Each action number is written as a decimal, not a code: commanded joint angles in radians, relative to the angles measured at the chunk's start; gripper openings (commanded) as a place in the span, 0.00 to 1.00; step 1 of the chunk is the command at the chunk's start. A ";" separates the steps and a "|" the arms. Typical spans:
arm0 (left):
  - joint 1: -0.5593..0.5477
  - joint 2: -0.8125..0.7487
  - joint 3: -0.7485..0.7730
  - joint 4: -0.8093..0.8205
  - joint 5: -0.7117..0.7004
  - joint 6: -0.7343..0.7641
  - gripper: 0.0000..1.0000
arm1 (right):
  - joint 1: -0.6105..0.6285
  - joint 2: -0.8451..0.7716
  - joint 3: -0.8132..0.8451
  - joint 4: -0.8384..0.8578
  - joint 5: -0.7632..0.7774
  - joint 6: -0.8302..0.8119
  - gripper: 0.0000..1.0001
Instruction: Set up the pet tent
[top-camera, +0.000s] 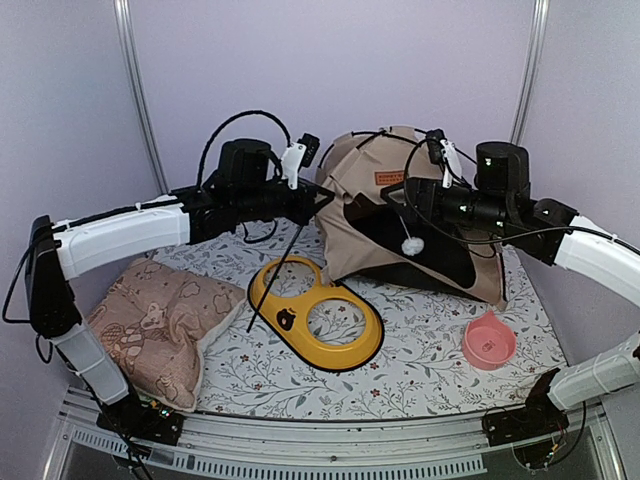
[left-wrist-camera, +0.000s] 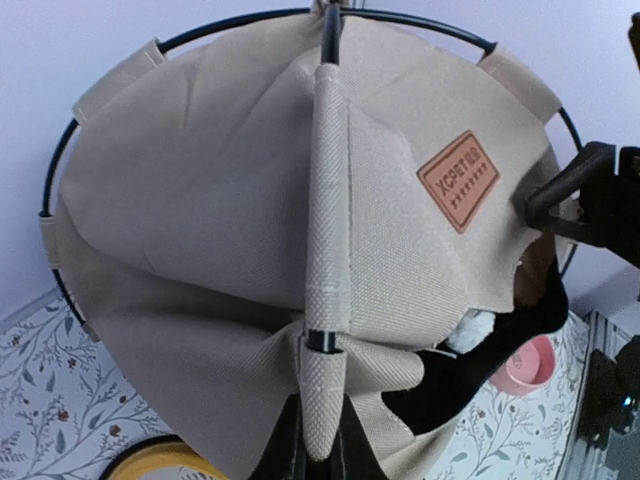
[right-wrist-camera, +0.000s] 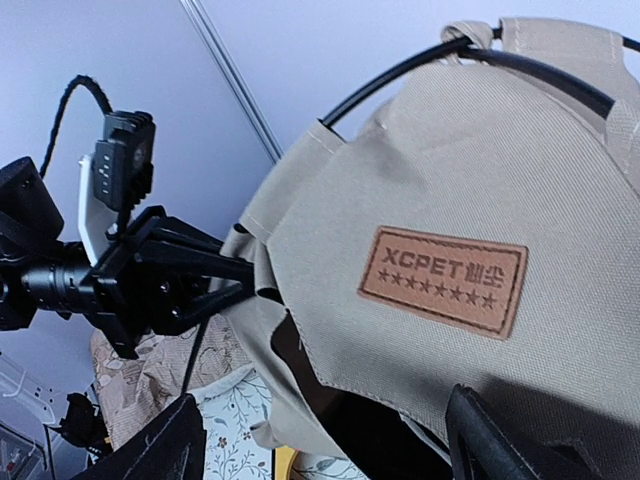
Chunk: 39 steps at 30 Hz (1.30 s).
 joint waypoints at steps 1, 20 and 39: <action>-0.026 0.016 -0.070 0.178 -0.104 -0.186 0.00 | 0.030 0.030 0.029 0.046 -0.020 0.045 0.84; -0.102 0.013 -0.237 0.329 -0.029 -0.137 0.06 | 0.035 0.131 -0.035 0.225 -0.096 0.307 0.63; -0.155 -0.013 -0.297 0.326 0.015 -0.034 0.00 | 0.036 0.329 0.074 0.361 0.049 0.451 0.18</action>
